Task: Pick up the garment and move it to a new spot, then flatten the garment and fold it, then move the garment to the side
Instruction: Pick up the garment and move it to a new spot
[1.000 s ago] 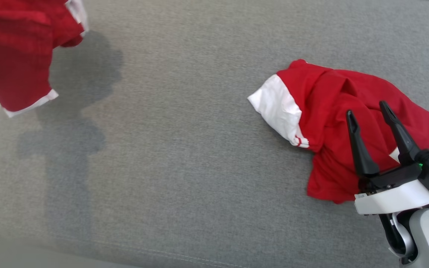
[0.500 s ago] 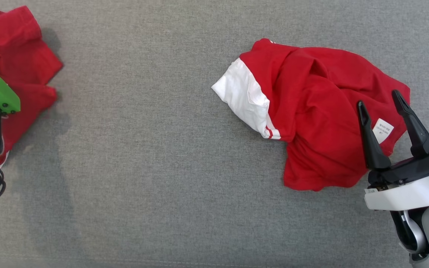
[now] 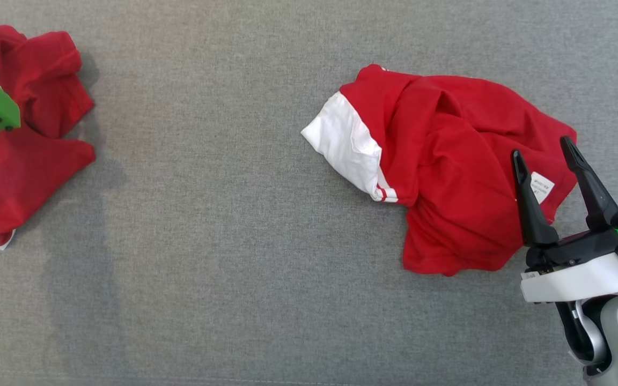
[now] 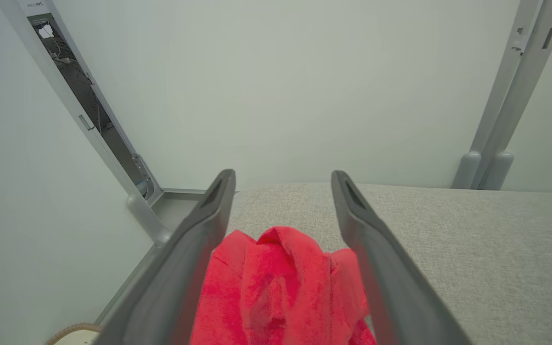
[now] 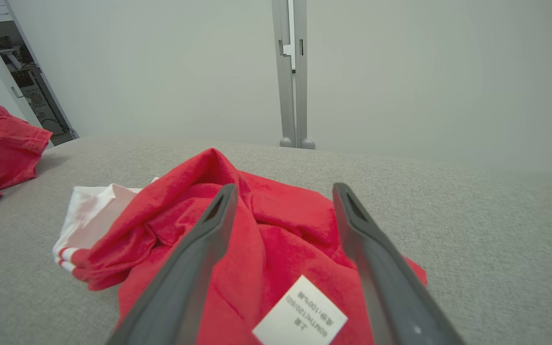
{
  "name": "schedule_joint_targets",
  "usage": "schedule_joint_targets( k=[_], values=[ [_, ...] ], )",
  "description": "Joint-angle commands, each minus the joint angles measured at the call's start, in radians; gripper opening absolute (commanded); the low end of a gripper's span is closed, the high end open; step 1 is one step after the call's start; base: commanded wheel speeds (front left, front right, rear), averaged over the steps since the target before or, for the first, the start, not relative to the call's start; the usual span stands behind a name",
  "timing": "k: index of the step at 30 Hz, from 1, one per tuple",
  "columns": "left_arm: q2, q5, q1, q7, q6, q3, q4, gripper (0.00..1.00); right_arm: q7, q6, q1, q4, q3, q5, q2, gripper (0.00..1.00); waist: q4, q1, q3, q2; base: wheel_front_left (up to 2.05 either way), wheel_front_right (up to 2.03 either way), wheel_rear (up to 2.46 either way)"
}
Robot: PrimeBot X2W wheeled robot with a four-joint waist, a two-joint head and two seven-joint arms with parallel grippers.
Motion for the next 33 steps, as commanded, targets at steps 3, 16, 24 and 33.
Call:
schedule_joint_targets(
  k=[3, 16, 24, 33],
  values=[
    [-0.008, 0.049, -0.001, -0.001, -0.015, 0.035, -0.055, 1.00, -0.016, 0.000, -0.011, 0.027, -0.005, 0.010, 0.015, 1.00, -0.022, 0.0000, -0.047, 0.0000, 0.00, 0.00, 0.00],
    [-0.108, 0.165, 0.133, -0.001, -0.067, 0.096, -0.201, 1.00, -0.046, 0.000, 0.005, 0.135, -0.004, 0.017, 0.081, 1.00, -0.143, 0.0000, -0.170, 0.0000, 0.00, 0.00, 0.00],
    [-0.169, 0.199, 0.291, -0.001, -0.075, 0.153, -0.278, 1.00, -0.048, 0.000, 0.017, 0.168, 0.019, 0.019, 0.103, 1.00, -0.192, 0.0000, -0.228, 0.0000, 0.00, 0.00, 0.00],
    [-0.229, 0.242, 0.512, -0.001, -0.079, 0.246, -0.402, 1.00, -0.049, 0.000, 0.051, 0.191, 0.026, 0.006, 0.124, 1.00, -0.190, 0.0000, -0.293, 0.0000, 0.00, 0.00, 0.00]
  ],
)
